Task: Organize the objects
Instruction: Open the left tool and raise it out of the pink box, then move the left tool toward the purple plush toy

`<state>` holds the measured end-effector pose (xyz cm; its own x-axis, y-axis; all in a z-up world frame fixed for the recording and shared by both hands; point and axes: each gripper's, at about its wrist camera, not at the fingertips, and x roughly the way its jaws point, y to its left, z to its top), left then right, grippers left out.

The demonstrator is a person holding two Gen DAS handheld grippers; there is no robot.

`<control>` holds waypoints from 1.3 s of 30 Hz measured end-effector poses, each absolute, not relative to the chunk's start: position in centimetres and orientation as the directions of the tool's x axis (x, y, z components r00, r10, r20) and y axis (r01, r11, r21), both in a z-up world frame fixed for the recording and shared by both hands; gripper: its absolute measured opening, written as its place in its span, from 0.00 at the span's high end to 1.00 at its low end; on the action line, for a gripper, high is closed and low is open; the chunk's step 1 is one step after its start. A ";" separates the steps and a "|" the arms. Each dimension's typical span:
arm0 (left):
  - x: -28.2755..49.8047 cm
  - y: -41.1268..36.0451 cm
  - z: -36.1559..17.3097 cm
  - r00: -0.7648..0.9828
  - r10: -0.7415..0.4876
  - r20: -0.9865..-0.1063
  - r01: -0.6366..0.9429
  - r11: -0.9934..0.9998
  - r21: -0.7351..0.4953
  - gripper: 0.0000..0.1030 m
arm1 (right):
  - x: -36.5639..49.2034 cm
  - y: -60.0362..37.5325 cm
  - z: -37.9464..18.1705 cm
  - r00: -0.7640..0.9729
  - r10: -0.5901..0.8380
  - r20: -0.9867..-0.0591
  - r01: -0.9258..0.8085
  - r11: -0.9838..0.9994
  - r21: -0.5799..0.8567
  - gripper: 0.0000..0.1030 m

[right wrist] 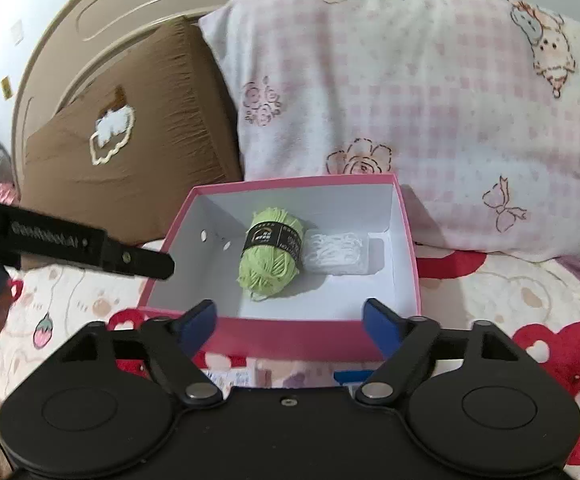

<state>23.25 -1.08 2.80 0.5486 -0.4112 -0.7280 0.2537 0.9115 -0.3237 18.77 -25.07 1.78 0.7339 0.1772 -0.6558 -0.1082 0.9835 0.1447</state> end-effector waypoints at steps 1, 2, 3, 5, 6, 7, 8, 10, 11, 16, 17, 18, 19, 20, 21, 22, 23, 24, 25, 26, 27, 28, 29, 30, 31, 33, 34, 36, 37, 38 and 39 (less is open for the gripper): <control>22.8 -1.4 3.3 0.552 -0.402 -0.730 0.263 0.915 -0.305 0.42 | 18.4 -25.0 2.1 0.730 0.185 -0.658 -0.121 0.983 0.142 0.12; 22.5 -1.7 3.8 0.553 -0.396 -0.733 0.276 0.917 -0.287 0.42 | 17.9 -24.9 2.5 0.725 0.195 -0.661 -0.136 0.981 0.140 0.12; 22.1 -2.0 4.3 0.554 -0.389 -0.736 0.282 0.920 -0.274 0.41 | 17.5 -24.8 2.8 0.721 0.204 -0.663 -0.150 0.979 0.137 0.12; 21.3 -2.4 5.0 0.557 -0.377 -0.740 0.289 0.923 -0.253 0.38 | 16.7 -24.4 3.3 0.715 0.206 -0.668 -0.171 0.978 0.119 0.12; 20.9 -2.6 5.3 0.556 -0.375 -0.742 0.295 0.924 -0.245 0.37 | 16.3 -24.2 3.6 0.716 0.203 -0.668 -0.180 0.978 0.103 0.12; 20.6 -2.8 5.6 0.553 -0.375 -0.744 0.299 0.923 -0.243 0.36 | 15.9 -24.1 3.9 0.721 0.198 -0.664 -0.185 0.978 0.091 0.12; 20.2 -3.0 5.8 0.546 -0.379 -0.747 0.304 0.921 -0.245 0.35 | 15.5 -24.0 4.2 0.726 0.195 -0.660 -0.190 0.979 0.079 0.12; 19.5 -3.2 6.2 0.528 -0.392 -0.754 0.313 0.914 -0.256 0.32 | 14.7 -24.1 4.8 0.730 0.200 -0.653 -0.208 0.976 0.066 0.12; 19.2 -3.3 6.4 0.519 -0.397 -0.757 0.316 0.912 -0.262 0.31 | 14.3 -24.2 5.0 0.734 0.204 -0.647 -0.216 0.974 0.063 0.12; 18.0 -3.5 7.1 0.471 -0.443 -0.763 0.311 0.893 -0.327 0.31 | 12.7 -24.6 6.0 0.758 0.225 -0.612 -0.253 0.967 0.041 0.12; 17.8 -3.5 7.2 0.464 -0.449 -0.764 0.308 0.890 -0.335 0.31 | 12.4 -24.7 6.1 0.762 0.233 -0.605 -0.269 0.963 0.031 0.12; 17.6 -3.5 7.2 0.460 -0.451 -0.765 0.305 0.889 -0.340 0.31 | 12.1 -24.7 6.3 0.763 0.241 -0.600 -0.287 0.958 0.020 0.12; 17.4 -3.6 7.3 0.457 -0.451 -0.767 0.305 0.889 -0.341 0.30 | 11.7 -24.6 6.5 0.765 0.244 -0.596 -0.301 0.954 0.005 0.12; 17.1 -3.7 7.3 0.452 -0.452 -0.769 0.309 0.888 -0.341 0.30 | 11.4 -24.5 6.6 0.767 0.246 -0.593 -0.314 0.949 -0.011 0.12; 16.9 -3.8 7.3 0.448 -0.453 -0.771 0.312 0.887 -0.340 0.29 | 10.9 -24.4 6.7 0.767 0.253 -0.590 -0.332 0.943 -0.026 0.12; 16.6 -3.9 7.3 0.441 -0.454 -0.774 0.313 0.886 -0.342 0.29 | 10.6 -24.4 6.9 0.764 0.268 -0.587 -0.352 0.935 -0.032 0.12; 16.5 -4.0 7.2 0.432 -0.455 -0.779 0.313 0.886 -0.344 0.29 | 10.1 -24.4 7.0 0.758 0.297 -0.581 -0.379 0.925 -0.023 0.12; 16.2 -4.1 7.1 0.423 -0.456 -0.783 0.313 0.884 -0.347 0.28 | 9.7 -24.6 7.1 0.749 0.333 -0.573 -0.407 0.913 -0.002 0.12; 16.1 -4.2 7.0 0.415 -0.456 -0.787 0.312 0.884 -0.348 0.27 | 9.4 -24.8 7.2 0.744 0.355 -0.565 -0.422 0.907 0.015 0.12; 15.9 -4.3 6.9 0.408 -0.453 -0.793 0.310 0.885 -0.347 0.25 | 9.2 -25.1 7.3 0.745 0.367 -0.556 -0.426 0.904 0.027 0.12; 15.6 -4.3 6.7 0.408 -0.443 -0.798 0.299 0.891 -0.342 0.22 | 9.0 -25.4 7.3 0.745 0.381 -0.548 -0.431 0.901 0.040 0.12; 15.3 -4.4 6.6 0.417 -0.425 -0.803 0.284 0.901 -0.330 0.18 | 8.9 -25.6 7.3 0.741 0.394 -0.544 -0.439 0.897 0.051 0.12; 15.0 -4.6 6.5 0.427 -0.410 -0.806 0.274 0.908 -0.317 0.17 | 8.8 -26.0 7.2 0.735 0.406 -0.543 -0.447 0.892 0.061 0.12; 14.7 -4.8 6.4 0.430 -0.407 -0.806 0.278 0.909 -0.311 0.16 | 8.7 -26.2 7.0 0.731 0.412 -0.544 -0.454 0.889 0.064 0.12; 14.5 -5.0 6.2 0.428 -0.408 -0.806 0.286 0.908 -0.308 0.14 | 8.6 -26.3 6.9 0.727 0.418 -0.545 -0.461 0.885 0.064 0.12; 14.1 -5.2 5.7 0.423 -0.410 -0.808 0.286 0.907 -0.310 0.10 | 8.5 -26.5 6.4 0.721 0.425 -0.547 -0.477 0.877 0.054 0.12; 13.9 -5.2 5.4 0.424 -0.406 -0.810 0.282 0.909 -0.308 0.10 | 8.4 -26.5 6.2 0.716 0.433 -0.547 -0.490 0.870 0.048 0.12; 13.5 -5.5 4.7 0.419 -0.401 -0.815 0.293 0.909 -0.297 0.10 | 8.3 -26.3 5.7 0.701 0.450 -0.553 -0.529 0.849 0.020 0.12; 13.3 -5.5 4.5 0.416 -0.416 -0.809 0.311 0.901 -0.303 0.10 | 8.2 -26.1 5.4 0.695 0.452 -0.559 -0.547 0.837 -0.004 0.12; 13.1 -5.5 4.2 0.415 -0.431 -0.801 0.325 0.893 -0.312 0.10 | 8.0 -25.9 5.1 0.700 0.450 -0.555 -0.560 0.827 -0.036 0.13; 12.9 -5.4 3.9 0.419 -0.438 -0.795 0.324 0.890 -0.320 0.10 | 7.8 -25.7 4.9 0.711 0.451 -0.540 -0.575 0.815 -0.076 0.13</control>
<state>12.95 -5.43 3.87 0.4189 -0.4381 -0.7953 0.3238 0.8904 -0.3199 7.77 -25.74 4.85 0.7106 0.4508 -0.5402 -0.5749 0.8147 -0.0763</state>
